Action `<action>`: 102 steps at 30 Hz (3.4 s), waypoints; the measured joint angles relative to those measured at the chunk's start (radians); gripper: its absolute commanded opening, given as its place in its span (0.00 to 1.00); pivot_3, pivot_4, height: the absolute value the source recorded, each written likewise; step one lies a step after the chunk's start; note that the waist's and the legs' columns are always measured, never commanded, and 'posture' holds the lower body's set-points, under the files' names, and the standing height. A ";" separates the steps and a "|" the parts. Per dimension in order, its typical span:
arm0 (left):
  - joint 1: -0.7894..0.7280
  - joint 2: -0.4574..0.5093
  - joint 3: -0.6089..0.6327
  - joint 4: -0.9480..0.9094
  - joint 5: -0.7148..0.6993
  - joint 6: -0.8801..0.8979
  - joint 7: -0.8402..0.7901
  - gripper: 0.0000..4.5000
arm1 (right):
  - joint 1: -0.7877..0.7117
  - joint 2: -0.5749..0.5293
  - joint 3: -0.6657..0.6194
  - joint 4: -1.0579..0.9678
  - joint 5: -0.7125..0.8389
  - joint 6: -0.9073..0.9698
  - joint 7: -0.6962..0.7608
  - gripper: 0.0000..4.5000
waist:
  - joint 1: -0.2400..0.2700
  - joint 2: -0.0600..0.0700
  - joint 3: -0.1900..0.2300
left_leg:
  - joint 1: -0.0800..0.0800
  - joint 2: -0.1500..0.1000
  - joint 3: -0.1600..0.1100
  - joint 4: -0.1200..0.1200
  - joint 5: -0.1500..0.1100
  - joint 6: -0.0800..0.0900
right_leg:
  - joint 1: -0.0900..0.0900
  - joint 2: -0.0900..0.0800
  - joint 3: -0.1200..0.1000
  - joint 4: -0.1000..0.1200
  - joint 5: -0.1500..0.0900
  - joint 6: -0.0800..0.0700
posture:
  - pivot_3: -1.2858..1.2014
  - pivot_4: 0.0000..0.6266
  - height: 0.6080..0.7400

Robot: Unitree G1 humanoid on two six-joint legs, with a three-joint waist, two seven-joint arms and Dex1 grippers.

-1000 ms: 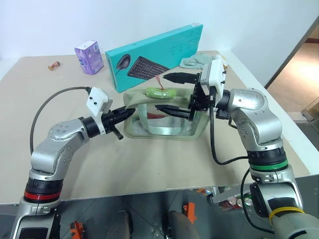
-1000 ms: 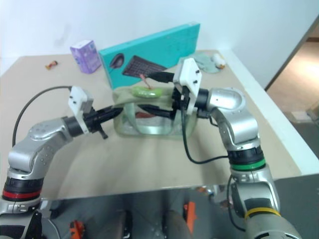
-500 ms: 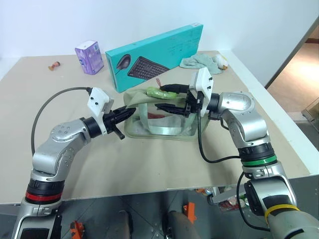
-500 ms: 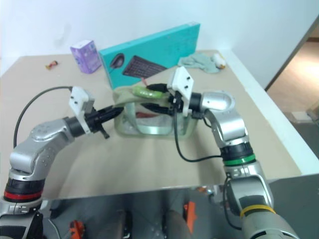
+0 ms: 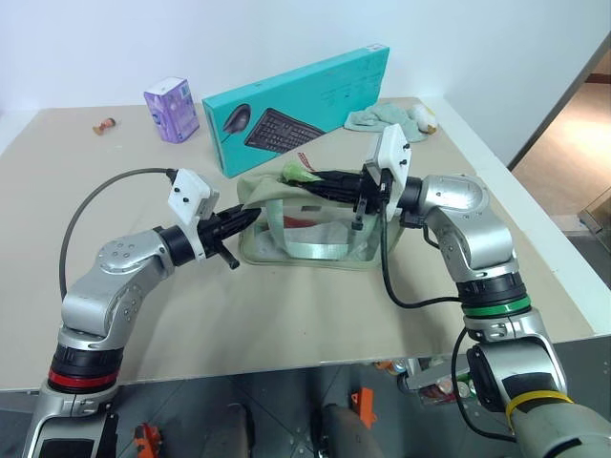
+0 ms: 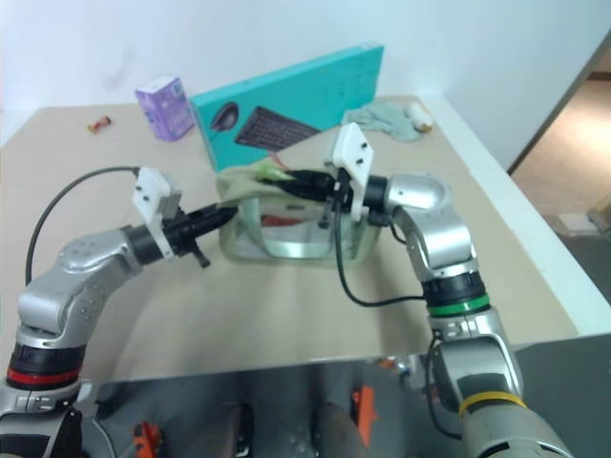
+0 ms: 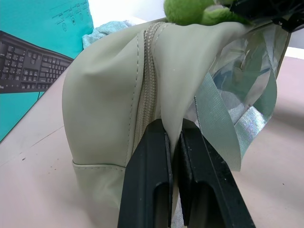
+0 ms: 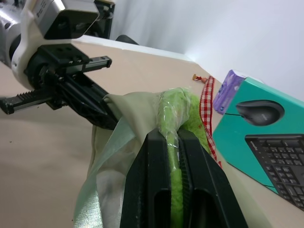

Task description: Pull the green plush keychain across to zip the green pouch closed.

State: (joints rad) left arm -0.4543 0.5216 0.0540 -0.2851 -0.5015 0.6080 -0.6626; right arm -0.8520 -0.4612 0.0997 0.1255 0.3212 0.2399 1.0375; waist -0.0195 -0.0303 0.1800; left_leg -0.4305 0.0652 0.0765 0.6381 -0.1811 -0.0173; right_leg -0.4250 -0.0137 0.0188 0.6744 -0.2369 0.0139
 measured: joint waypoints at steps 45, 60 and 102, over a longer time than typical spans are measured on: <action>-0.055 -0.072 -0.023 0.018 -0.015 0.068 0.068 0.00 | -0.133 -0.131 -0.069 0.086 -0.056 -0.168 -0.036 0.02 | 0.000 0.000 0.000 | 0.000 -0.001 0.000 -0.001 0.000 0.000 | -0.001 -0.001 0.000 -0.001 0.000 0.000 | 0.52 0.24 1.00; -0.054 -0.069 -0.019 0.017 -0.021 0.078 0.073 0.00 | -0.124 -0.259 -0.107 0.286 -0.120 -0.310 -0.042 0.02 | 0.000 0.000 0.000 | -0.001 -0.002 0.000 -0.002 0.000 0.000 | -0.001 -0.002 0.000 -0.002 0.000 0.000 | 0.52 0.24 1.00; -0.020 -0.067 -0.018 -0.043 -0.031 0.118 0.110 0.17 | 0.282 -0.220 -0.020 0.392 -0.448 -0.521 -0.358 0.17 | -0.006 0.000 0.000 | 0.003 -0.001 0.000 -0.001 0.001 0.000 | 0.002 0.000 0.002 -0.002 0.001 0.002 | 0.52 0.24 1.00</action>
State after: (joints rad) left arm -0.4739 0.4550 0.0362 -0.3286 -0.5324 0.7256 -0.5524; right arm -0.5700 -0.6809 0.0793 0.5179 -0.1272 -0.2813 0.6794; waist -0.0256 -0.0303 0.1803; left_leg -0.4279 0.0638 0.0770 0.6367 -0.1801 -0.0174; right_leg -0.4231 -0.0137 0.0210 0.6722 -0.2362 0.0161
